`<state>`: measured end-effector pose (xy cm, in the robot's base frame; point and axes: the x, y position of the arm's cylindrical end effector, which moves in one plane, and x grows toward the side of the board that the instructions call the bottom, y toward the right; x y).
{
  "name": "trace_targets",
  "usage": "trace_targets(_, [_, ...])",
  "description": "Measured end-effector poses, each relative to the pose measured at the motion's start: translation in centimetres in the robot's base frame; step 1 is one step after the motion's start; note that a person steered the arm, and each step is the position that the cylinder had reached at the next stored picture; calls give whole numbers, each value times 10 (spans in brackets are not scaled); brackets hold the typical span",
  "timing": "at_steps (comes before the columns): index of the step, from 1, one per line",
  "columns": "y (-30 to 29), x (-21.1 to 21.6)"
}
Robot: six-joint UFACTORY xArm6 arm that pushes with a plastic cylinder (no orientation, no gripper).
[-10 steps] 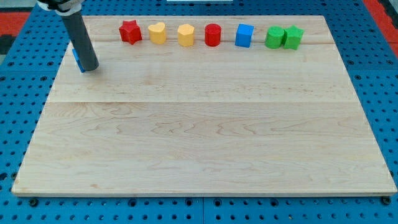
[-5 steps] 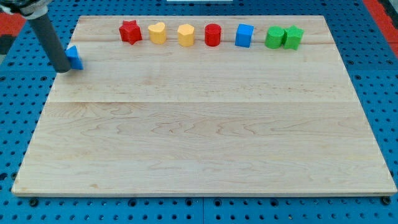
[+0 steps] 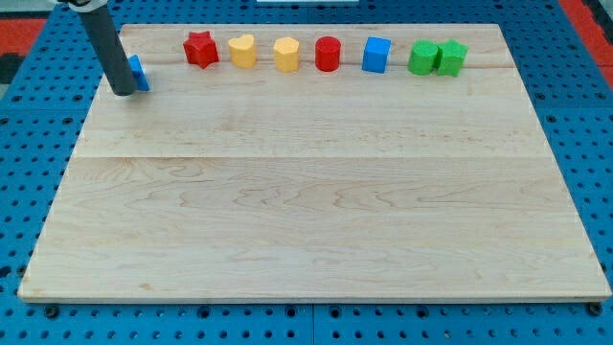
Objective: Move blue triangle to the top left of the board
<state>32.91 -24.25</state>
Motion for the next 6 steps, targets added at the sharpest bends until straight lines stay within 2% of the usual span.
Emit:
trace_targets(4, [0, -63])
trace_targets(5, [9, 21])
trace_targets(6, [73, 78])
